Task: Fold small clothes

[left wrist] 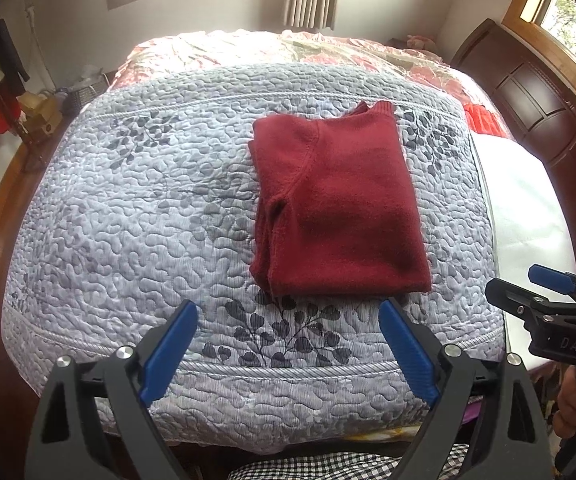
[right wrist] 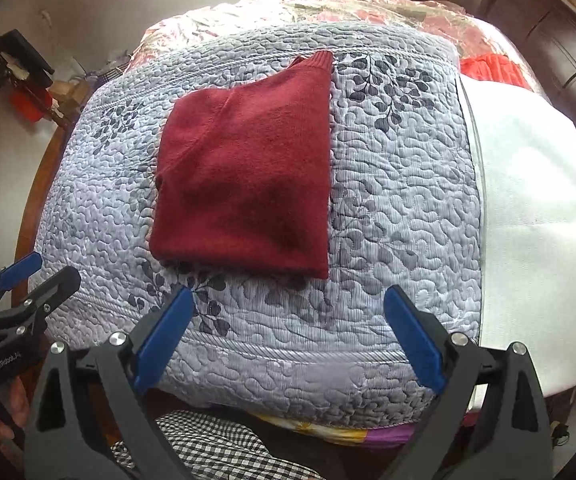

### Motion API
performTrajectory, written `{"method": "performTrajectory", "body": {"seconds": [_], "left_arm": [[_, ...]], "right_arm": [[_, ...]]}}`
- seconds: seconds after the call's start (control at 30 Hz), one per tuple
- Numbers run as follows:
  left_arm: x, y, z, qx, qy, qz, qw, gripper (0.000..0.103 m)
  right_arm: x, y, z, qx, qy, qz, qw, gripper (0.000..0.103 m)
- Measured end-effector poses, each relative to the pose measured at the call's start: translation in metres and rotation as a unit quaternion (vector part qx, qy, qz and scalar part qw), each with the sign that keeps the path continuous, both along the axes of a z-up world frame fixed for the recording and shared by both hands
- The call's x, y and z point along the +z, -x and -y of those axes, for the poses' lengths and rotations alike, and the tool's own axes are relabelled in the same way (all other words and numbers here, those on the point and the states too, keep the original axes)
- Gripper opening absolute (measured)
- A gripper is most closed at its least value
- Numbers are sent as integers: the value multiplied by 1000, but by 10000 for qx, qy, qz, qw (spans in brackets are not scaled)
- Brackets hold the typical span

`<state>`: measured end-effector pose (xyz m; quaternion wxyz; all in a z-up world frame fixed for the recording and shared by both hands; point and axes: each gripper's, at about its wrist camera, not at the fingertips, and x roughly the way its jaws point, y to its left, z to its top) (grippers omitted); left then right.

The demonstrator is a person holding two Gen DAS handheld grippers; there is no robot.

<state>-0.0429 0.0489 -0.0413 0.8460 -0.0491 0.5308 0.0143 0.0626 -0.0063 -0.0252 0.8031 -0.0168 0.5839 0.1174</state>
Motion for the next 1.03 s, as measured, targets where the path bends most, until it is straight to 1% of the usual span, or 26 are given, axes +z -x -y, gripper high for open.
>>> {"method": "performTrajectory", "body": {"seconds": [0.43, 0.7, 0.8, 1.03], "left_arm": [[-5, -3, -1, -18, -63, -61, 10000, 93], [-8, -3, -1, -41, -97, -103, 9999, 93], [-9, -3, -1, -34, -100, -109, 9999, 93], [-14, -5, -5, -10, -109, -174, 9998, 95]], "right_arm": [[-4, -3, -2, -46, 61, -70, 9999, 95], [-5, -1, -4, -51, 240, 59, 9997, 95], [-6, 0, -5, -42, 253, 37, 9997, 95], [-10, -3, -5, -94, 459, 9, 9989, 95]]}}
